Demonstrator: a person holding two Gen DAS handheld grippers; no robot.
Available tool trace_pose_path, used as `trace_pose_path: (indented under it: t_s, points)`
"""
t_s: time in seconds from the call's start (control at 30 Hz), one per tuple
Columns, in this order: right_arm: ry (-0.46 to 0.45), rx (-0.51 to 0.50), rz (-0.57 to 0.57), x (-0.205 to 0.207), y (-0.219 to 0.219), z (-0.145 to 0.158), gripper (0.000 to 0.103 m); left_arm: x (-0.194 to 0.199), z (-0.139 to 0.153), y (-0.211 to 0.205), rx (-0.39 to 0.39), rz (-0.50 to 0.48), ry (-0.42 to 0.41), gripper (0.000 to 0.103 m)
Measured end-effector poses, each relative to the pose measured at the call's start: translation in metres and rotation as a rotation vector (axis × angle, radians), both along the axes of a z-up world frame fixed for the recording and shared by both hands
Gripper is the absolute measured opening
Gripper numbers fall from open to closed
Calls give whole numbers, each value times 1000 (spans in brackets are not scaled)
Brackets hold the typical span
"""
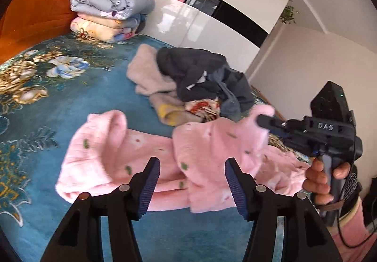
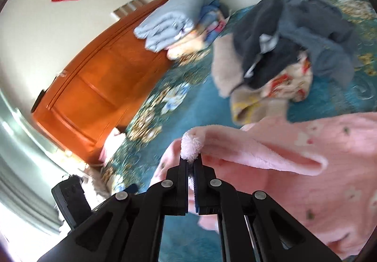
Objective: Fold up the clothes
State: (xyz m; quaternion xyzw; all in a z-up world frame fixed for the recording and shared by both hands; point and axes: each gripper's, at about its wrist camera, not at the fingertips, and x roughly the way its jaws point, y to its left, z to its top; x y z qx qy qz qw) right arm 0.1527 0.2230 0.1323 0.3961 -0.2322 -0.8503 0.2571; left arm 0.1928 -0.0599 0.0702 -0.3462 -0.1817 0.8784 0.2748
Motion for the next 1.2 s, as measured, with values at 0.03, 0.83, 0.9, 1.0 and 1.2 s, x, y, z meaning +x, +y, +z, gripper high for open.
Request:
trace_pose_path:
  t_s: [0.03, 0.83, 0.9, 1.0, 1.2]
  points:
    - [-12, 5, 33, 3, -13, -6, 3, -2, -2, -1, 24, 0, -19, 62]
    - [51, 226, -272, 116, 146, -49, 51, -30, -19, 170, -359, -276, -60, 78]
    - [32, 281, -450, 114, 201, -34, 51, -31, -25, 187, -421, -296, -52, 80]
    - [-33, 360, -654, 101, 279, -23, 51, -34, -39, 208, -505, -312, -59, 80]
    - [-251, 432, -848, 66, 389, -42, 51, -42, -49, 211, -520, -259, -76, 80]
